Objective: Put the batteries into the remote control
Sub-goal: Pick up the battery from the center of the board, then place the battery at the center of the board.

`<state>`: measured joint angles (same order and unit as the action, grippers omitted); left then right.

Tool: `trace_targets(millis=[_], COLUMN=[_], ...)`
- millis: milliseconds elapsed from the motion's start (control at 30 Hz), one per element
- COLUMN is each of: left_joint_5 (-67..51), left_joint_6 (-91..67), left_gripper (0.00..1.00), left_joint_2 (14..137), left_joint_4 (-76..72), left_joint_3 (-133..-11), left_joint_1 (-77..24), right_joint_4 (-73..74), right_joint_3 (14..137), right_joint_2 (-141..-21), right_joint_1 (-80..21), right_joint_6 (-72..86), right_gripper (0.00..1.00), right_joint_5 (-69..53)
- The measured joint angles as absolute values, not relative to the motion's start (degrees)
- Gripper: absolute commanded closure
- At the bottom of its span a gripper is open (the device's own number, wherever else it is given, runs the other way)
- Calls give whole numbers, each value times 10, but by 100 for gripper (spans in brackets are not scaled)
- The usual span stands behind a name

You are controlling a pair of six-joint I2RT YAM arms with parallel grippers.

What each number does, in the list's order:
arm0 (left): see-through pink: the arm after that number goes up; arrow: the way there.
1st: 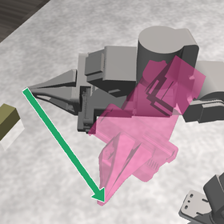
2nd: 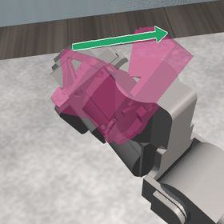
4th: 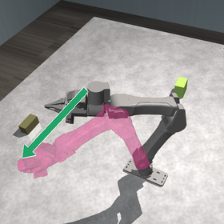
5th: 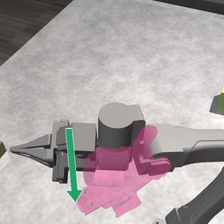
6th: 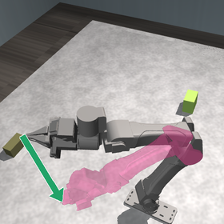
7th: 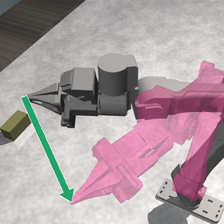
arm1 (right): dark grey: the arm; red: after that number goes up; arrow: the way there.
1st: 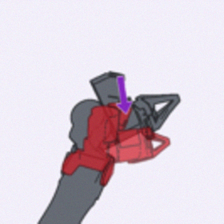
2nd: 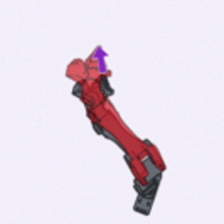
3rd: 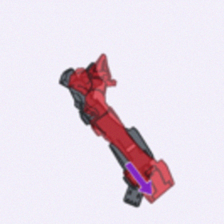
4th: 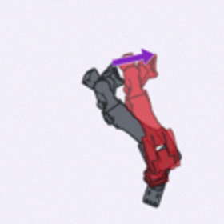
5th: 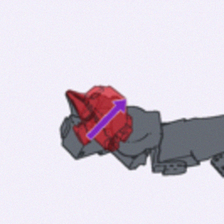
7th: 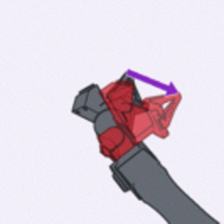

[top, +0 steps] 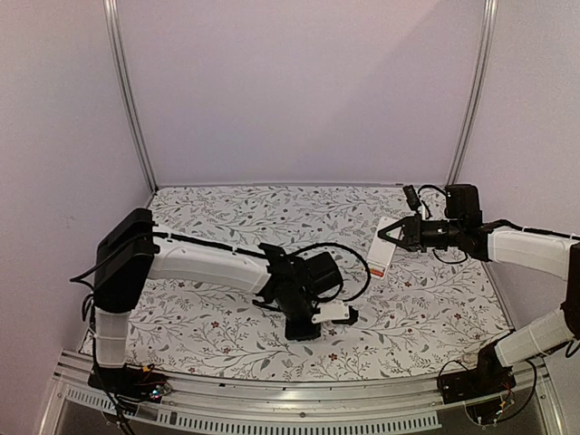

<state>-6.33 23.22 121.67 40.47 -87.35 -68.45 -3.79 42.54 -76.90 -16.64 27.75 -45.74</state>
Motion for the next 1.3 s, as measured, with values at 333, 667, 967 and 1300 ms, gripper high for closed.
trace_targets(millis=[333, 667, 967, 1300], left_joint_5=[67, 263, 277, 209], left_joint_6=[-143, -588, -817, -936], left_gripper=[100, 100, 100, 100], left_joint_2=[985, 970, 1061, 1144], left_joint_4=[165, 150, 213, 236], left_joint_3=[-670, -657, -722, -752], left_joint_1=[-610, -610, -610, -620], right_joint_4=[-38, -37, -23, -12], right_joint_3=[426, 426, 427, 427], right_joint_2=[-773, -774, -774, -774], right_joint_1=[-166, -166, -158, -153], right_joint_6=[278, 278, 275, 271], right_gripper=[100, 100, 100, 100], right_joint_5=[-458, -458, -449, -445])
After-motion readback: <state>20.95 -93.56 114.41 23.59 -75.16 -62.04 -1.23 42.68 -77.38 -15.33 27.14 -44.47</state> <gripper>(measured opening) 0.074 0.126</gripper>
